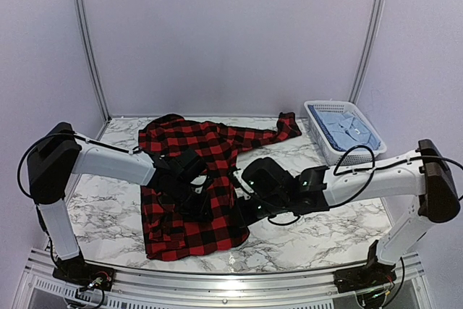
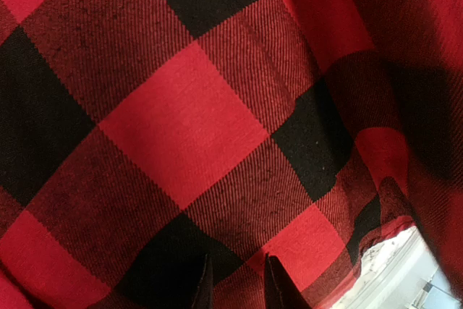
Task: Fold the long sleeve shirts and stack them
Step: Fold the 1/3-folded shirt at the center of the board, then move the 1/3-folded shirt to the center of the board, then pick up the 1/3-folded shirt from the center of the board.
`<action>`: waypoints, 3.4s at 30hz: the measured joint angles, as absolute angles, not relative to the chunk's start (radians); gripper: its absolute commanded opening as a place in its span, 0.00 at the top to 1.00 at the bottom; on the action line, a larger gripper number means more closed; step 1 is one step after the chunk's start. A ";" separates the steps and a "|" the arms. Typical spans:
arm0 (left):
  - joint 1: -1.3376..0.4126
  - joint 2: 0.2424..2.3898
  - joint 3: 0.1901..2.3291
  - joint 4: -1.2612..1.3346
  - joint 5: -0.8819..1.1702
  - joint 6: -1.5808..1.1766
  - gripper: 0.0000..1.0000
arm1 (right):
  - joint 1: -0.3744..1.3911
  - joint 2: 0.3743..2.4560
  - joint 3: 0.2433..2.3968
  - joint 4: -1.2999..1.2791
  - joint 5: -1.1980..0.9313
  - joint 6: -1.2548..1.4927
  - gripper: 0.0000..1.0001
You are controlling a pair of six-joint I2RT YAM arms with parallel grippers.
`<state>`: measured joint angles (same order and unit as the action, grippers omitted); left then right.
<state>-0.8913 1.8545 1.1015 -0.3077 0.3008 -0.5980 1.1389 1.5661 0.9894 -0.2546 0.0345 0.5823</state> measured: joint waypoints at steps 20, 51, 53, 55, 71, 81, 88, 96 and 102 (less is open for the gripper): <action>-0.860 1.723 1.091 -0.319 0.342 -0.610 0.65 | 0.992 1.651 1.042 -0.234 -0.036 0.522 0.46; -0.971 1.445 0.652 -0.303 0.350 -0.598 0.63 | 0.393 2.158 1.707 -0.339 0.175 0.337 0.45; -0.972 1.446 0.671 -0.348 0.331 -0.604 0.63 | 0.381 2.229 1.806 -0.376 0.190 0.322 0.43; -0.972 1.448 0.690 -0.389 0.311 -0.606 0.63 | 0.372 2.294 1.903 -0.410 0.199 0.308 0.39; -0.950 1.547 1.079 -0.530 0.243 -0.560 0.62 | 0.366 2.534 2.156 -0.553 0.200 0.264 0.66; -1.212 1.811 1.380 -0.621 0.064 -0.603 0.62 | 0.366 2.447 2.021 -0.492 0.130 0.270 0.74; -1.350 2.025 1.600 -0.661 -0.018 -0.649 0.63 | 0.363 2.389 1.998 -0.463 0.064 0.276 0.74; -1.403 2.137 1.656 -0.698 -0.038 -0.689 0.66 | 0.363 2.339 1.963 -0.422 0.007 0.288 0.74; -1.423 2.183 1.709 -0.743 -0.076 -0.698 0.66 | 0.362 2.314 1.900 -0.398 -0.017 0.292 0.75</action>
